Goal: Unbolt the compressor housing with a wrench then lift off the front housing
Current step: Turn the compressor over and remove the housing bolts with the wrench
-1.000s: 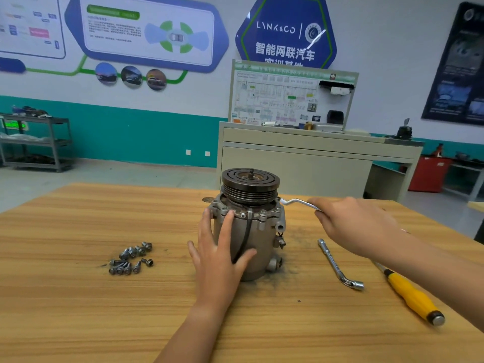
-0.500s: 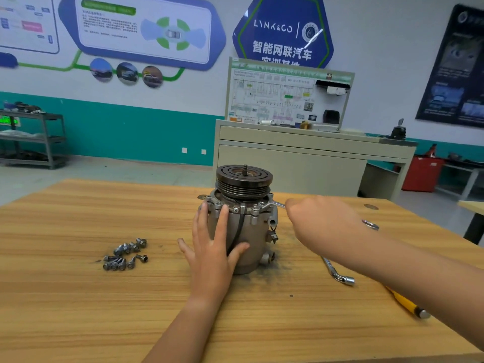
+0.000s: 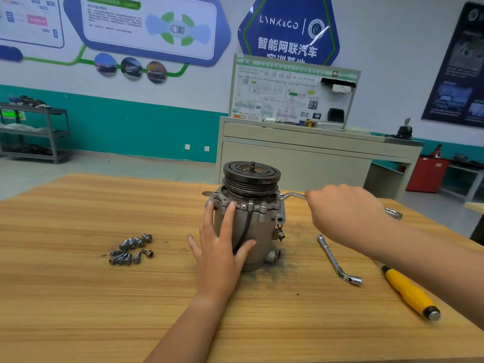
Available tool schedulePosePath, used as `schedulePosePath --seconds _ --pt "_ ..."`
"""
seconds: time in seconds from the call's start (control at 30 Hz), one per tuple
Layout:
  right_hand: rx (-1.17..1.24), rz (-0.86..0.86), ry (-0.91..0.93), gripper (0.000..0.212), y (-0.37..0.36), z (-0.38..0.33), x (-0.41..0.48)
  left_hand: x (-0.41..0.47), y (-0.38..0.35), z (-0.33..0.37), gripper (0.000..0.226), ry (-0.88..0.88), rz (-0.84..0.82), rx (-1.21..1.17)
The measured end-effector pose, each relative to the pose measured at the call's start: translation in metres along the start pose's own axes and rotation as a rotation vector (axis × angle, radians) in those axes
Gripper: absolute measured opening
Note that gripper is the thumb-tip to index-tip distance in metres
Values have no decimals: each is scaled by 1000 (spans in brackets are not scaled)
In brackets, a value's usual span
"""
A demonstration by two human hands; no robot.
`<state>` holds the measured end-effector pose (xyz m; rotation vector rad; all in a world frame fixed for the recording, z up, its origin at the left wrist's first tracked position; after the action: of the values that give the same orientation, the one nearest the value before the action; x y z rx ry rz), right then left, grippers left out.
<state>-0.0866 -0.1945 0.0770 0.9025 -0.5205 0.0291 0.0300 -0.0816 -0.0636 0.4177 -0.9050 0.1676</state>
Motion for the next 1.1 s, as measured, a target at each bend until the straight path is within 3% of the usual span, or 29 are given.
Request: schedulePosePath --seconds 0.2,0.5,0.57,0.67,0.8,1.1 --pt "66 -103 -17 19 -1 -2 3 -1 0 0 88 12 -1 -31" --pt "-111 -138 197 29 8 -19 -2 -1 1 2 87 17 6 -29" --pt "-115 -101 207 28 2 -12 0 -1 1 2 87 18 2 -25" --pt "-129 -39 211 43 -12 3 2 -1 1 2 87 22 -8 -30" --pt "-150 -40 220 21 -27 14 19 -1 0 0 86 19 -5 -54" --pt "128 203 171 32 -64 -1 71 0 -1 -2 84 31 -22 -94"
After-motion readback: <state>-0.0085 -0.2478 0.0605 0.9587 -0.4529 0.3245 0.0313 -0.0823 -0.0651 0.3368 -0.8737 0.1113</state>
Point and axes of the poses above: each hand's wrist, its own x-axis towards the middle knuckle, its own y-axis out of the back of the hand, z = x × y, the point moved 3 cm from there along x, towards the middle knuckle, and after that the axes turned 10 degrees about z, right-handed, at the moved point
